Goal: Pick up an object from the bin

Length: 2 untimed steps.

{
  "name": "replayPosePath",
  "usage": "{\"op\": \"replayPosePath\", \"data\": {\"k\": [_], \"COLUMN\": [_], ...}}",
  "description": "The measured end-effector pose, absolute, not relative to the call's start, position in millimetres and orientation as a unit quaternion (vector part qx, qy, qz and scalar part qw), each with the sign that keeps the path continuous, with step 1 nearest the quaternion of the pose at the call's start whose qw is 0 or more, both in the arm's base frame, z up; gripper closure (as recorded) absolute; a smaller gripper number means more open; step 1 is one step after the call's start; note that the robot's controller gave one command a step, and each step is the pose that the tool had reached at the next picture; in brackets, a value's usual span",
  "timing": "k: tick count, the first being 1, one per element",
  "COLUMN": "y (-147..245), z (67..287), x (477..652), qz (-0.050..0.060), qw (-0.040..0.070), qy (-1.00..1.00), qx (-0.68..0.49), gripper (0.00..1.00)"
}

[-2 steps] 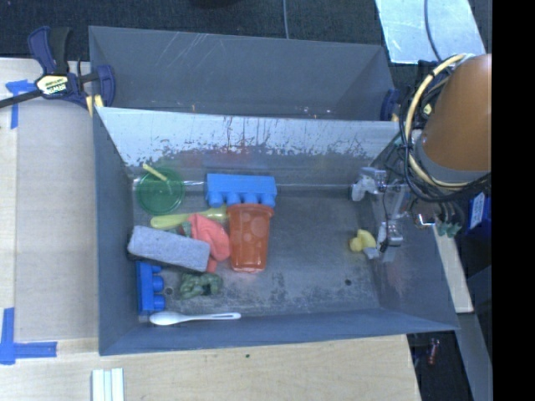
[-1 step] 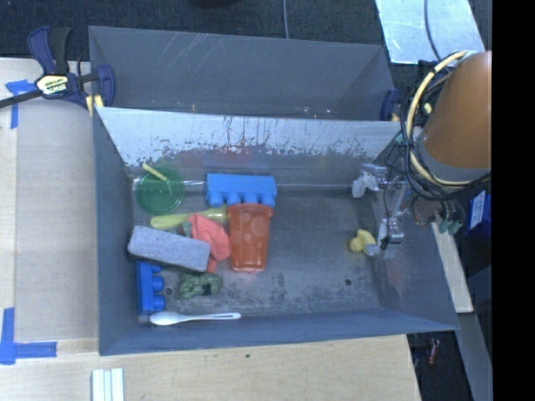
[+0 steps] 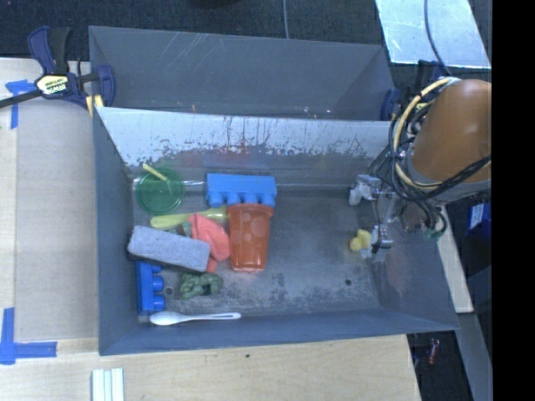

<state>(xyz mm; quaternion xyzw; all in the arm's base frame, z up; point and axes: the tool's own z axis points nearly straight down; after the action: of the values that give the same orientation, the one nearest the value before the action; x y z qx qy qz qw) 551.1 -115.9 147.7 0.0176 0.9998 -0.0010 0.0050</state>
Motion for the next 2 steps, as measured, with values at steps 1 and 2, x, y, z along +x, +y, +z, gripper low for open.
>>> {"op": "replayPosePath", "data": {"k": [1,2], "y": [-154,-155], "z": [66,71], "x": [565.0,592.1], "qz": [-0.001,-0.002], "qw": [0.006,0.009], "qy": [0.999,0.997], "qx": [0.047,-0.078], "gripper": [0.0,0.0]}}
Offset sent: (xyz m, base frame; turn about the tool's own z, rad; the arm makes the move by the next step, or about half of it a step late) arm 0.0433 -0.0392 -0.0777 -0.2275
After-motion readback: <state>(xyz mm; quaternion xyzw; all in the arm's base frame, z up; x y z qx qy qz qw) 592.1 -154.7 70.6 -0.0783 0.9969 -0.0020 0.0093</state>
